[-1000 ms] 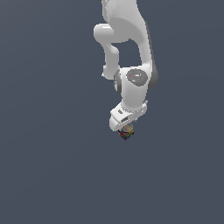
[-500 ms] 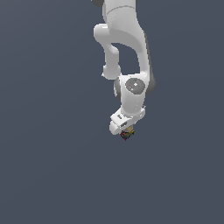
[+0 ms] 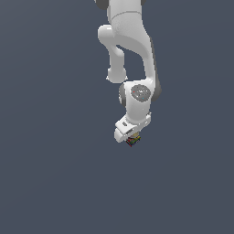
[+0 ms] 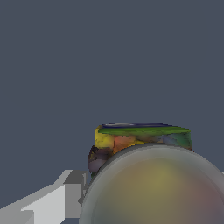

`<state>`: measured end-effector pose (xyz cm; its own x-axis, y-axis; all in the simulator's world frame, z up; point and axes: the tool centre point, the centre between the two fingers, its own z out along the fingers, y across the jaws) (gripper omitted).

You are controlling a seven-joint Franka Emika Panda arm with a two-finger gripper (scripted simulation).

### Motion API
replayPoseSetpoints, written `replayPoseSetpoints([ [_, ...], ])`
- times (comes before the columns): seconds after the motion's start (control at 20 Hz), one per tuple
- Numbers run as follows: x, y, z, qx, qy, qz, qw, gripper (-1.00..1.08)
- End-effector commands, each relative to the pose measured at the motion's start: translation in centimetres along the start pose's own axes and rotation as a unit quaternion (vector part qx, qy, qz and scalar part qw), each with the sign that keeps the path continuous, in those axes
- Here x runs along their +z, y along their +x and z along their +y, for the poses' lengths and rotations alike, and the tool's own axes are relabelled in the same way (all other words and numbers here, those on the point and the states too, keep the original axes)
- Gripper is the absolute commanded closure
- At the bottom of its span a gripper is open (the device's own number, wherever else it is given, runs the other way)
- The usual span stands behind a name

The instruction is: Pick up the object and move it to a goal position.

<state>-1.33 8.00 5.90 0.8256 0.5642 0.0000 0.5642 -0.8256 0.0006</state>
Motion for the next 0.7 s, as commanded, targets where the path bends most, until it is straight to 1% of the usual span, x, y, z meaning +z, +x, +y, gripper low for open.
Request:
replayPoseSetpoints([
  [0.0,0.1,0.0,-0.1,0.0,0.0,0.0,1.0,1.08],
  [0.35,-0.1,0.1,0.0,-0.001,0.0,0.001,1.0,1.08],
  [0.65,-1.4,1.0,0.7,-0.016,-0.004,0.018,0.9997,1.08],
])
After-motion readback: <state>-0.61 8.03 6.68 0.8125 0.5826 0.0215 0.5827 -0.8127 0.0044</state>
